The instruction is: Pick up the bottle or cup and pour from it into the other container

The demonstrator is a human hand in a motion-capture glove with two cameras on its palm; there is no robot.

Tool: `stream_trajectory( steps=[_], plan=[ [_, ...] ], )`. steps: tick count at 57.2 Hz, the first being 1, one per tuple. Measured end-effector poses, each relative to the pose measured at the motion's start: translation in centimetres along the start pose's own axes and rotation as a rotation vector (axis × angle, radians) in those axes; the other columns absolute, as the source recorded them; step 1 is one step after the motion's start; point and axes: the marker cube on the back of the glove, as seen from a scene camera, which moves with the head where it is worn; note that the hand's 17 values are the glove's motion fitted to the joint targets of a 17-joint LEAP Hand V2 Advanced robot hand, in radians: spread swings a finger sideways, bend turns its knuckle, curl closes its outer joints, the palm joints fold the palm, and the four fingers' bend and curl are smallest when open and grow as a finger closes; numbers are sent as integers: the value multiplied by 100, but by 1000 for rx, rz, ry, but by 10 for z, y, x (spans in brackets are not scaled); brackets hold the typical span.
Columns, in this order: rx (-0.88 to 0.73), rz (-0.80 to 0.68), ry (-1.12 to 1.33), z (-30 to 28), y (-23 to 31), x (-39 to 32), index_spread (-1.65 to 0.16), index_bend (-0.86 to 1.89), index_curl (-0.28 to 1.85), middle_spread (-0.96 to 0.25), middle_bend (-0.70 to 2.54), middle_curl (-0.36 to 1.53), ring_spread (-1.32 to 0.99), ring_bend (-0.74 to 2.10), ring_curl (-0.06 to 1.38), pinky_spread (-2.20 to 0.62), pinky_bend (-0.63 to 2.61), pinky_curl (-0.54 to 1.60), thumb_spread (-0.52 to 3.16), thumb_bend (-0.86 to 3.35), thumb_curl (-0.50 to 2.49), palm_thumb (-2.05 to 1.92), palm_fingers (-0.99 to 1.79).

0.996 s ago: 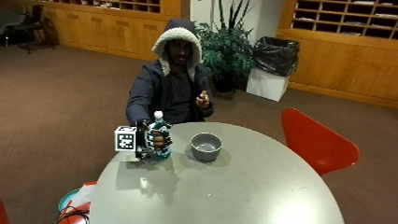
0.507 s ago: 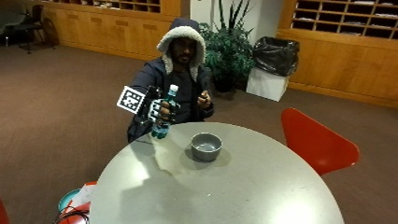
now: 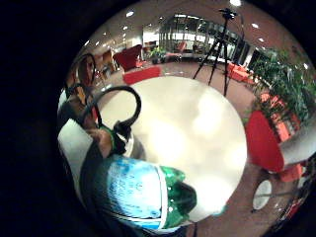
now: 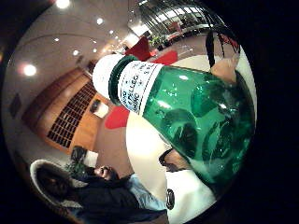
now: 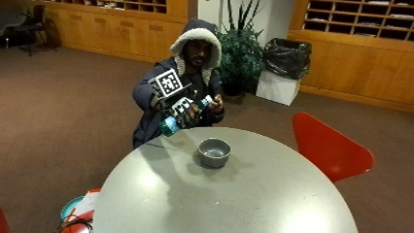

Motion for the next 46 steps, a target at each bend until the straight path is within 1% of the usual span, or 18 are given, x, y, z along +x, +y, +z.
stream_trajectory(
  steps=[7,14,23,37,46],
  plan=[
    [-93,-29,147,11,-4,-15,-25,17,42,-20,33,49,-15,66,41,-6,40,40,39,-4,67,88,127],
    [-162,-120,368,24,-17,-19,-25,17,43,-20,34,49,-15,66,41,-6,40,40,39,-4,67,88,127],
    [-253,-212,603,39,-17,-23,-25,17,43,-20,34,49,-15,66,41,-6,40,40,39,-4,67,88,127],
    [-334,-356,873,66,-12,-36,-25,17,43,-20,35,49,-15,66,41,-7,39,39,39,-4,67,88,127],
    [-371,-486,1074,82,-2,-49,-25,17,43,-20,35,49,-15,66,41,-7,40,39,39,-4,68,88,128]
  ],
)
